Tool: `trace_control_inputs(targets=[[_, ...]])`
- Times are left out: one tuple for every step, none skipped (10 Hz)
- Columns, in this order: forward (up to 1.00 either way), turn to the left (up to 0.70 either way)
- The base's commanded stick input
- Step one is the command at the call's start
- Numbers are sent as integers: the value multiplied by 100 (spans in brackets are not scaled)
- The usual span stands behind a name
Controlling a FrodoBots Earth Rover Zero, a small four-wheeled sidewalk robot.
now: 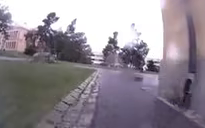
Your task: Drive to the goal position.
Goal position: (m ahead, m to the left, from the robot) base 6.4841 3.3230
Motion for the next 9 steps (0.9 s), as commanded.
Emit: trace_control_inputs(targets=[[56, 0], [45, 0], [45, 0], [45, 0], [45, 27], [45, 27], [45, 27], [45, 27], [45, 27]])
